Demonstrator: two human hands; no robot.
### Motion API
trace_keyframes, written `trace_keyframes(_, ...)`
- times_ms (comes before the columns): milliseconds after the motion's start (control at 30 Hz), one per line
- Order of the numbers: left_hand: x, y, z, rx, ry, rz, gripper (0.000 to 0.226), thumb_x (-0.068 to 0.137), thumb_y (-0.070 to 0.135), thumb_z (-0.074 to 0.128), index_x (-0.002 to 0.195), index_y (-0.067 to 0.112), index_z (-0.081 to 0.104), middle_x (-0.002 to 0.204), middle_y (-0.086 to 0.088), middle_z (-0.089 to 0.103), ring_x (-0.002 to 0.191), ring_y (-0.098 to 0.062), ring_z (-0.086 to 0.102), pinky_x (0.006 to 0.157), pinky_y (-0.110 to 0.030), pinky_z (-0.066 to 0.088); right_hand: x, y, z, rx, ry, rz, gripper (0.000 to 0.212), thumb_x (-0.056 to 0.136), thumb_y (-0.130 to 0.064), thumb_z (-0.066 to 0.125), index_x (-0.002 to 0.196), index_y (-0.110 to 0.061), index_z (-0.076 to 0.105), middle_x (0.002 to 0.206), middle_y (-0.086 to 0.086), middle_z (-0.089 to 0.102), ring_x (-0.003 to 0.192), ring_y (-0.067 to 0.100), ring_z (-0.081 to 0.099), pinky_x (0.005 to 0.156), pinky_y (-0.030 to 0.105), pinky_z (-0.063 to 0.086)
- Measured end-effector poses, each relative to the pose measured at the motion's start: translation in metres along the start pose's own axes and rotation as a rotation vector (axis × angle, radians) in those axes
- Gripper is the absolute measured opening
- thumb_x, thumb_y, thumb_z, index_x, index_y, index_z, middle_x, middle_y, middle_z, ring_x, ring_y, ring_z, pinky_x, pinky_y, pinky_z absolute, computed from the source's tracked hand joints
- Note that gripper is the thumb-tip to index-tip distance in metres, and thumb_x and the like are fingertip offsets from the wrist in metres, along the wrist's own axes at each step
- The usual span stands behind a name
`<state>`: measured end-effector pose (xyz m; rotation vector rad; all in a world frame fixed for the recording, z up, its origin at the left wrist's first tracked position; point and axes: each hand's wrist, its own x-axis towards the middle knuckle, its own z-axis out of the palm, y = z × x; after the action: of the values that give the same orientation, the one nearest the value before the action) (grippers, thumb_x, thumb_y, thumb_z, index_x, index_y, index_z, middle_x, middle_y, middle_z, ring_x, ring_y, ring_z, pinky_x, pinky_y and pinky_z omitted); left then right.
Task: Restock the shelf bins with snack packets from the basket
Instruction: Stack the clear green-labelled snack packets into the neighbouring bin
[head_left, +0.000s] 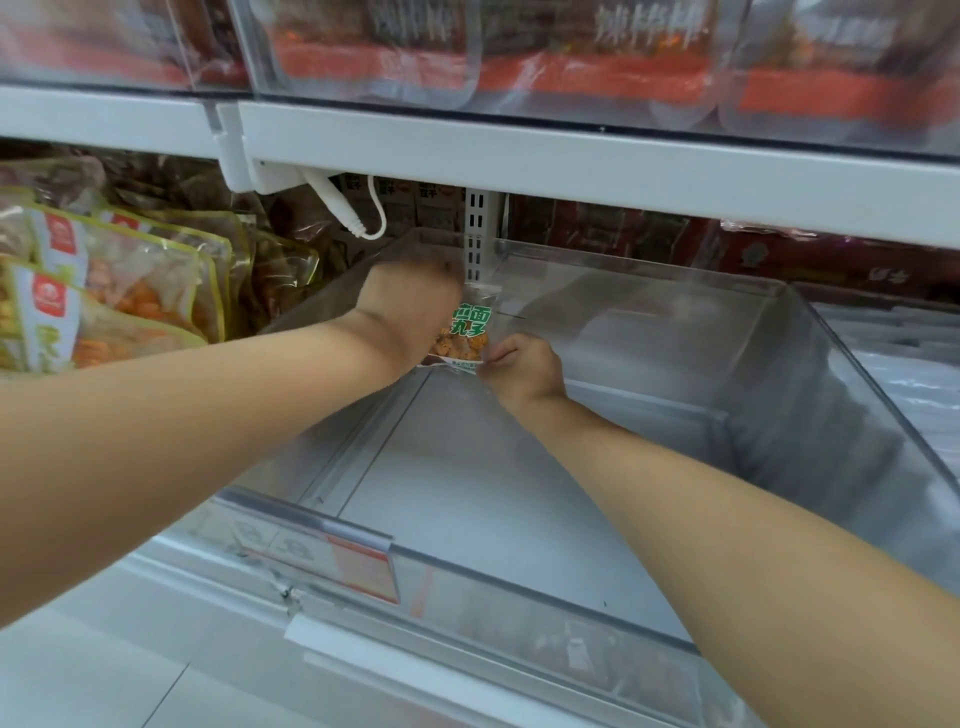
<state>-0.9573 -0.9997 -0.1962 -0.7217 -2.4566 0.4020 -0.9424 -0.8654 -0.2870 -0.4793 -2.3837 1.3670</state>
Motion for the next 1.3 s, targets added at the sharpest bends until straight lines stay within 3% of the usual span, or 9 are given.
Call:
trace_keyframes(167,-0.015,0.011,0.017,-0.571,-0.466,-0.117,0.067,0.09,-0.007,0.046,0.151,0.012,0.026,0.13,-0.01,0.055,0.103,-0.029,0.062,0.073,-0.03,0.052,0.002,0.001,-0.001,0.048,-0.01,-0.018,0.013,0.082,-0.01,0.072,0.074,-0.02,0.068,0.091,0.009,0.073,0.089,0.024,0.067,0.079,0.03,0.053)
trace_keyframes(267,-0.023,0.016,0.023,-0.774,-0.534,-0.206,0.081,0.097,0.003,0.046,0.156,0.026,-0.006,0.131,-0.008,0.056,0.091,-0.023,0.065,0.067,-0.03,0.053,0.002,0.001,-0.003,0.069,-0.021,-0.038,0.017,0.083,-0.005,0.068,0.075,-0.02,0.071,0.088,0.007,0.073,0.086,0.022,0.067,0.076,0.028,0.053)
trace_keyframes(367,-0.026,0.02,0.023,-0.973,-0.545,-0.291,0.078,0.102,0.019,0.045,0.153,0.036,-0.011,0.132,-0.004,0.056,0.068,-0.012,0.054,0.054,-0.024,0.045,0.002,0.003,-0.006,0.108,-0.045,-0.017,0.018,0.085,-0.003,0.066,0.077,-0.019,0.071,0.084,0.006,0.072,0.078,0.016,0.064,0.07,0.022,0.048)
trace_keyframes(467,-0.027,0.023,0.024,-1.032,-0.518,-0.312,0.075,0.103,0.02,0.043,0.153,0.035,-0.011,0.139,-0.001,0.051,0.071,-0.008,0.054,0.05,-0.019,0.039,0.004,0.004,-0.007,0.131,-0.063,0.005,0.017,0.085,-0.003,0.065,0.079,-0.017,0.072,0.08,0.004,0.07,0.077,0.016,0.064,0.071,0.023,0.05)
trace_keyframes(600,-0.033,0.026,0.024,-1.063,-0.482,-0.3,0.075,0.103,0.019,0.045,0.153,0.033,-0.009,0.151,0.001,0.039,0.115,-0.023,0.057,0.081,-0.023,0.042,0.005,0.004,-0.006,0.145,-0.076,0.009,0.021,0.085,-0.001,0.065,0.075,-0.02,0.07,0.08,0.005,0.07,0.083,0.022,0.067,0.076,0.028,0.053)
trace_keyframes(700,-0.036,0.026,0.023,-1.072,-0.479,-0.303,0.076,0.102,0.019,0.047,0.154,0.031,-0.008,0.153,0.002,0.037,0.125,-0.02,0.051,0.088,-0.022,0.038,0.003,0.002,-0.009,0.145,-0.107,0.022,0.022,0.085,0.001,0.064,0.077,-0.019,0.069,0.089,0.009,0.073,0.086,0.024,0.067,0.079,0.029,0.053)
trace_keyframes(900,-0.04,0.021,0.002,-1.057,-0.526,-0.315,0.067,0.102,0.021,0.047,0.155,0.026,0.007,0.15,0.002,0.04,0.122,-0.022,0.052,0.08,-0.022,0.038,-0.021,-0.012,-0.03,-0.023,-0.166,0.057,0.014,0.085,-0.007,0.062,0.089,-0.02,0.065,0.101,0.007,0.067,0.101,0.026,0.063,0.084,0.028,0.049)
trace_keyframes(1033,-0.056,0.029,-0.035,-0.907,-0.543,-0.269,0.043,0.1,0.026,0.05,0.14,0.01,0.045,0.14,-0.01,0.05,0.125,-0.028,0.05,0.1,-0.029,0.041,-0.06,-0.034,-0.06,-0.077,-0.156,0.048,0.017,0.088,-0.009,0.059,0.086,-0.025,0.063,0.111,0.005,0.069,0.102,0.024,0.063,0.083,0.028,0.049)
trace_keyframes(1300,-0.145,0.086,-0.154,-0.98,-0.14,-0.418,0.004,0.085,0.016,0.052,0.085,0.019,0.055,0.1,-0.007,0.064,0.094,-0.033,0.06,0.079,-0.038,0.051,-0.202,-0.074,-0.142,-0.123,0.139,-0.324,0.015,0.08,-0.005,0.061,0.085,-0.012,0.072,0.075,-0.003,0.064,0.072,0.012,0.057,0.068,0.021,0.042)
